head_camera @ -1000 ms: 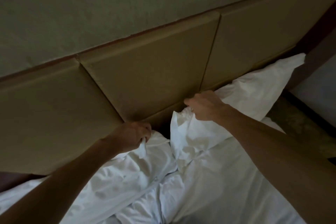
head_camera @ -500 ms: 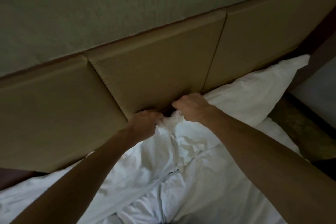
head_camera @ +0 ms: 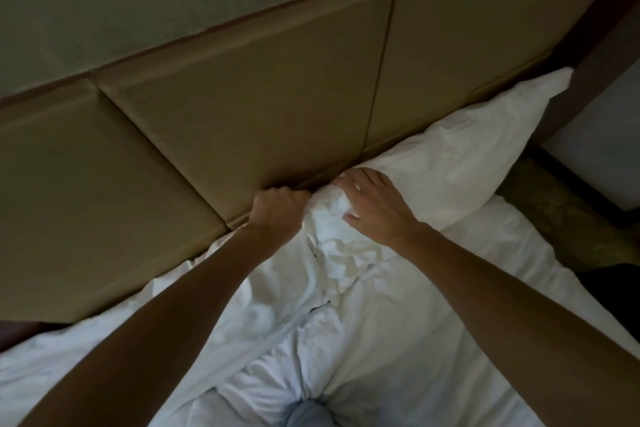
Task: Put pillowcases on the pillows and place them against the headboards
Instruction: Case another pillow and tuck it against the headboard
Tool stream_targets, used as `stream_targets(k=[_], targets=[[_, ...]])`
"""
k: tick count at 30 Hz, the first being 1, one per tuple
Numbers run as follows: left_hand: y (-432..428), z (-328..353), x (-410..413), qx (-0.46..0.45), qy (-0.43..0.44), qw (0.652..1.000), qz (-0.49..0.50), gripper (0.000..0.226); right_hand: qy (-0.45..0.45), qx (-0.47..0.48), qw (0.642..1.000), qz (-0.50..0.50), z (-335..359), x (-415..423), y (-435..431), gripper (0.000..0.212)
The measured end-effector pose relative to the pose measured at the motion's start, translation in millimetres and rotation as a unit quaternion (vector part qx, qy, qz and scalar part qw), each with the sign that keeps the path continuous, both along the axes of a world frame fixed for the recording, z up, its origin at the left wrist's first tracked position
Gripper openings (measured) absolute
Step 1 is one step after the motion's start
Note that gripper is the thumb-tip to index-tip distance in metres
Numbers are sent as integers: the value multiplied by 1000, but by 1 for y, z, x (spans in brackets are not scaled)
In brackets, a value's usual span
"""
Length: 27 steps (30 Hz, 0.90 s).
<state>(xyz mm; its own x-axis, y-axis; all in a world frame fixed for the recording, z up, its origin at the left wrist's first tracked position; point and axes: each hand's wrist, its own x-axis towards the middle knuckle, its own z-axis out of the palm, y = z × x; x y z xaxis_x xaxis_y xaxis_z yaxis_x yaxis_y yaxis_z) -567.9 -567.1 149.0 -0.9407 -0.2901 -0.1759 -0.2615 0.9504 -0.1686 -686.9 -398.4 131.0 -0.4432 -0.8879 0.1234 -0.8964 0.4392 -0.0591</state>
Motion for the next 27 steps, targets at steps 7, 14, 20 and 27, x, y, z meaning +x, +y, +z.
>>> stream_targets(k=[7,14,20,27], targets=[[35,-42,32,-33,280,915,-290,34,-56,-126,990,36,-22,8,31,7],[68,-133,66,-106,-43,937,-331,5,-139,-121,982,-41,-92,47,51,13],[88,-202,74,-237,-251,879,-330,19,-268,17,955,-126,-175,80,62,17],[83,-242,60,-270,-221,873,-340,37,-525,98,828,-173,-250,104,25,45]])
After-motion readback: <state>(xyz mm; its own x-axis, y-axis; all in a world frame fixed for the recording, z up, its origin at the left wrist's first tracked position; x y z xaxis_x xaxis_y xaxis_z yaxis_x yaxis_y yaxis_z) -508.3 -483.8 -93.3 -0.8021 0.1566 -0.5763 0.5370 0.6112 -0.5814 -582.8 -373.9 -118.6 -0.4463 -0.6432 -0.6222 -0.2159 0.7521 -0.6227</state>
